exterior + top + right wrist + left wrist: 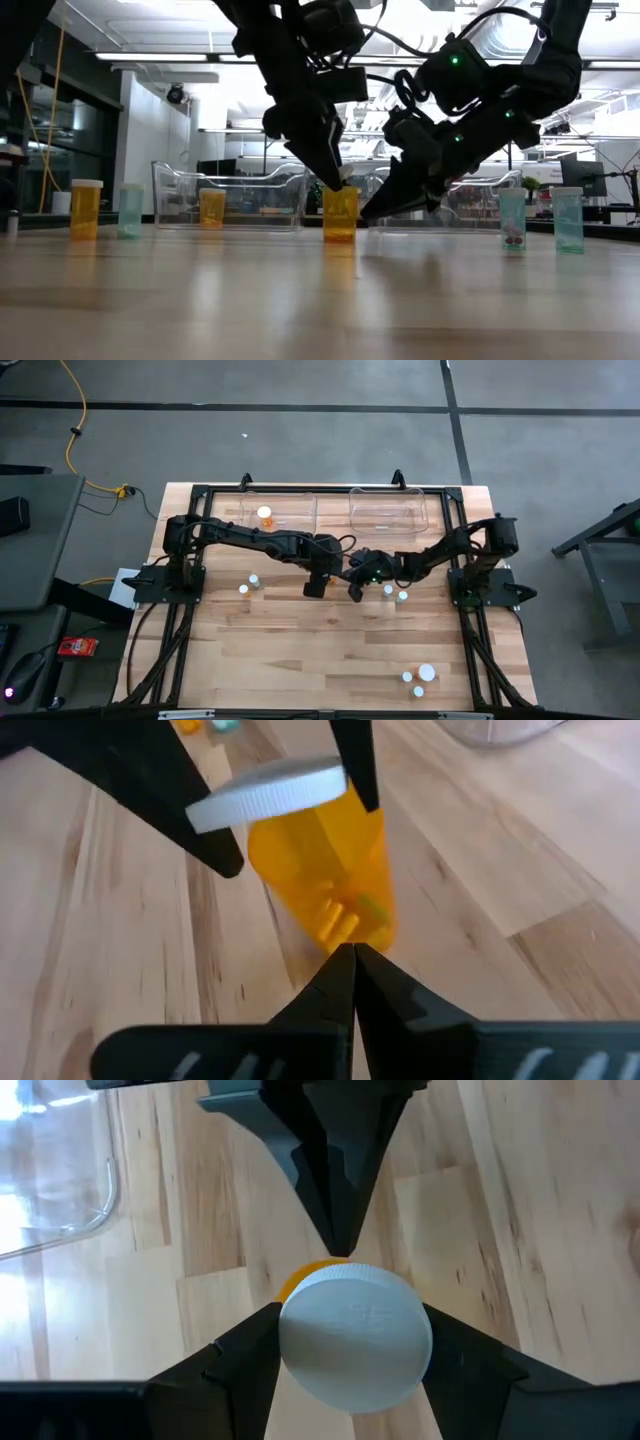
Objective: Pick and place medicine bottles into bin by pill shape (circle, oval)
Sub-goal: Put the top orange capsule bottle into the left transparent bin
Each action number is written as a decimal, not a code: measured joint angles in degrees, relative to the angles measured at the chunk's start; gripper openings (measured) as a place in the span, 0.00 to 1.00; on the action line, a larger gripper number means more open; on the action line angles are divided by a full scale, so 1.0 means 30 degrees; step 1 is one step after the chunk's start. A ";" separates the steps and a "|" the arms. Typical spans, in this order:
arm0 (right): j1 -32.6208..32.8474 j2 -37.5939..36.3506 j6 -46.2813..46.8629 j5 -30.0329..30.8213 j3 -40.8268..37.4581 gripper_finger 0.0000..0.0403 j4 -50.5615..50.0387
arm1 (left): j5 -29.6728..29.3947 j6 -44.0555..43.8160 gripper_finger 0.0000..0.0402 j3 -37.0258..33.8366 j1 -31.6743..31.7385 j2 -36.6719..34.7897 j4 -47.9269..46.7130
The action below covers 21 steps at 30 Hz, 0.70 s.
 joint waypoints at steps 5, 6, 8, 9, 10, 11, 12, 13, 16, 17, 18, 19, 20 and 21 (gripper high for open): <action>0.0087 0.0101 0.0013 0.0007 -0.0007 0.00 0.0453 | -0.0557 0.0007 0.49 0.0000 0.0000 0.0000 -0.0281; 0.0087 0.0106 0.0011 0.0000 -0.0007 0.00 0.0686 | -0.0691 0.0007 0.49 0.0000 0.0000 -0.0005 -0.0392; 0.0087 0.0106 -0.0017 -0.0014 -0.0007 0.00 0.1101 | -0.0767 0.0003 0.49 0.0000 0.0000 0.0000 -0.0583; 0.0087 0.0106 -0.0081 -0.0028 -0.0007 0.00 0.1151 | -0.0771 0.0000 0.49 0.0000 0.0000 -0.0002 -0.0589; 0.0087 0.0106 -0.0096 -0.0036 -0.0007 0.00 0.1148 | -0.0775 0.0000 0.49 0.0000 0.0000 0.0000 -0.0585; 0.0087 0.0106 -0.0095 -0.0051 -0.0007 0.00 0.1148 | -0.0775 0.0007 0.49 0.0000 0.0000 0.0000 -0.0567; 0.0087 0.0106 -0.0091 -0.0073 -0.0007 0.00 0.1159 | -0.0775 0.0000 0.49 0.0000 0.0001 0.0000 -0.0541; 0.0087 0.0106 -0.0092 -0.0073 -0.0007 0.00 0.1159 | -0.0775 0.0000 0.49 0.0000 0.0014 0.0000 -0.0529; 0.0087 0.0106 -0.0017 -0.0073 -0.0007 0.00 0.1339 | -0.0872 0.0004 0.49 0.0000 0.0029 0.0000 -0.0608; 0.0087 0.0106 -0.0011 -0.0073 -0.0002 0.00 0.1484 | -0.0982 0.0013 0.49 0.0000 0.0029 -0.0006 -0.0655; 0.0087 0.0108 -0.0036 -0.0073 0.0070 0.00 0.1477 | -0.1116 0.0013 0.49 0.0000 0.0029 -0.0006 -0.0691; 0.0087 0.0117 -0.0100 -0.0079 0.0166 0.00 0.1464 | -0.1214 0.0015 0.49 0.0000 0.0029 0.0000 -0.0738; 0.0087 0.0121 -0.0159 -0.0099 0.0256 0.00 0.1463 | -0.1230 0.0013 0.49 0.0000 0.0033 -0.0002 -0.0779; 0.0087 0.0121 -0.0176 -0.0125 0.0358 0.00 0.1436 | -0.1246 0.0015 0.49 0.0000 0.0041 0.0000 -0.0818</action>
